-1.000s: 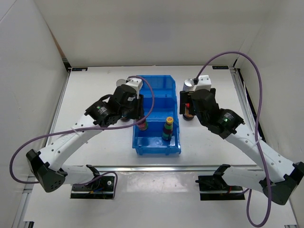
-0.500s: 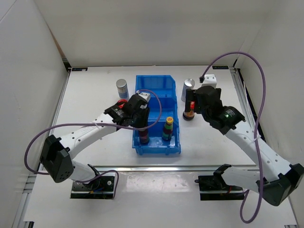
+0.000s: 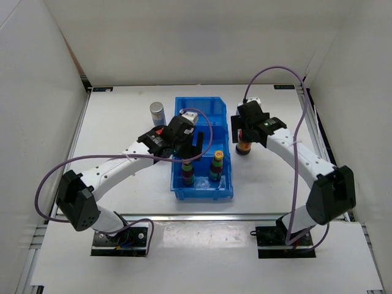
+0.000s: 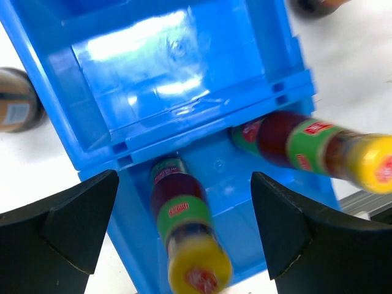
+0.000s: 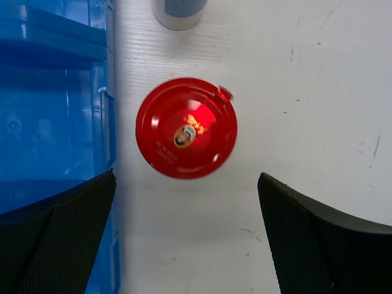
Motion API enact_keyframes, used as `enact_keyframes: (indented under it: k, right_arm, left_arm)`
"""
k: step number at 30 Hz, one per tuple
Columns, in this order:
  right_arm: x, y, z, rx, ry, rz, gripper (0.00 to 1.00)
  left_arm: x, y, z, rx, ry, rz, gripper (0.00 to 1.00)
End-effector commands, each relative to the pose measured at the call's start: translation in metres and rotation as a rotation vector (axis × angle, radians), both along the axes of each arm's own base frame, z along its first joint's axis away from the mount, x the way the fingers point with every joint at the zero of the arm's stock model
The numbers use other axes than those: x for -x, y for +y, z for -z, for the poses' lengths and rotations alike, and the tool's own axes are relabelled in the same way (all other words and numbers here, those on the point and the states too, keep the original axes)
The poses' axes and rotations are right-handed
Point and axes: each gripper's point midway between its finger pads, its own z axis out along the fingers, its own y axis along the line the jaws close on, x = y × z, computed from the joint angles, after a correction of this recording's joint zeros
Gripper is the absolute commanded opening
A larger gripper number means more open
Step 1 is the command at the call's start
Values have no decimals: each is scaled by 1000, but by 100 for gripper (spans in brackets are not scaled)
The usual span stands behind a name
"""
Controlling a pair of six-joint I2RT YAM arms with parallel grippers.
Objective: Organize the condiment bottles
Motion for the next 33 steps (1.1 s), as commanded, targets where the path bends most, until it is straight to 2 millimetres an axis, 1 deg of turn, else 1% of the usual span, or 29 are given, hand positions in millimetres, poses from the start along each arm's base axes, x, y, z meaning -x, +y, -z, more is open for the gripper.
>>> enact_keyframes:
  k: [1,2,4,5,6,7,8,9,10,11,12,13,14,15,16,17,19,20,22,23,24,26,27,28,29,30,31,32,33]
  right_arm:
    - [-22,4,-1,-27,3,3,100]
    - [-27,3,1,-30,8,21,100]
    - [-33,-1,13,-46,46,40,100]
    - [-34,-3,18,-49,59,45,100]
    - [-35,-5,22,-62,72,58,100]
    - [-37,-11,28,-67,90,73,100]
    - [-37,-9,29,-98,105,61,100]
    - [-39,-8,33,-114,113,59,100]
    - [-41,-12,37,-128,128,67,100]
    - [-43,-8,36,-147,122,54,100]
    - [-42,-6,41,-173,147,46,100]
    - [-45,-7,44,-182,157,48,100]
    - [-45,-7,44,-182,157,48,99]
    - [-47,-3,45,-186,162,29,96]
    - [-49,-1,47,-195,166,22,92]
    - [-47,2,47,-204,173,1,84]
    - [-48,7,44,-224,172,-14,75]
    - [-48,8,44,-226,175,-29,66]
    - [-50,9,41,-228,166,-30,56]
    - [-50,9,38,-228,166,-30,50]
    - [-47,8,32,-231,159,-31,37]
    - [-50,7,13,-236,120,-31,23]
    - [-45,5,-2,-221,86,-27,16]
    - [-47,6,-18,-217,40,-27,13]
    - [-46,7,-35,-204,0,-39,11]
    - [-42,13,-58,-203,-59,-72,9]
    - [-40,16,-70,-204,-83,-79,7]
    - [-35,24,-78,-202,-94,-111,6]
    - [-37,32,-97,-226,-125,-135,2]
  left_arm:
    - [-6,-2,-58,77,-109,5,100]
    - [-5,-2,-62,78,-110,5,100]
    - [-4,8,-87,76,-161,0,100]
    - [-4,12,-94,75,-175,-11,100]
    - [-4,21,-105,62,-212,-27,100]
    - [-3,28,-109,50,-230,-38,100]
    - [-3,35,-117,33,-259,-42,100]
    - [-5,46,-118,2,-288,-72,100]
    - [-4,61,-127,-5,-324,-101,100]
    - [-3,73,-114,-60,-328,-118,100]
    - [-10,94,-113,-113,-367,-194,100]
    - [-8,110,-113,-141,-387,-227,100]
    - [-11,128,-98,-207,-384,-260,100]
    - [-12,146,-96,-264,-402,-313,100]
    - [-11,157,-96,-284,-419,-341,100]
    - [-9,172,-83,-345,-404,-354,100]
    - [-8,187,-75,-387,-404,-381,100]
    - [-6,193,-69,-397,-405,-397,100]
    - [-4,196,-64,-394,-415,-407,100]
    - [-1,198,-66,-367,-431,-421,100]
    - [-1,201,-57,-351,-430,-446,100]
    - [4,202,-57,-303,-449,-462,100]
    - [4,205,-58,-297,-455,-474,100]
    - [3,204,-61,-282,-468,-479,100]
    - [4,207,-59,-295,-466,-486,100]
    - [3,208,-65,-278,-488,-501,100]
    - [3,211,-60,-296,-480,-501,100]
    - [2,212,-62,-295,-490,-512,100]
    - [2,212,-62,-295,-491,-512,100]
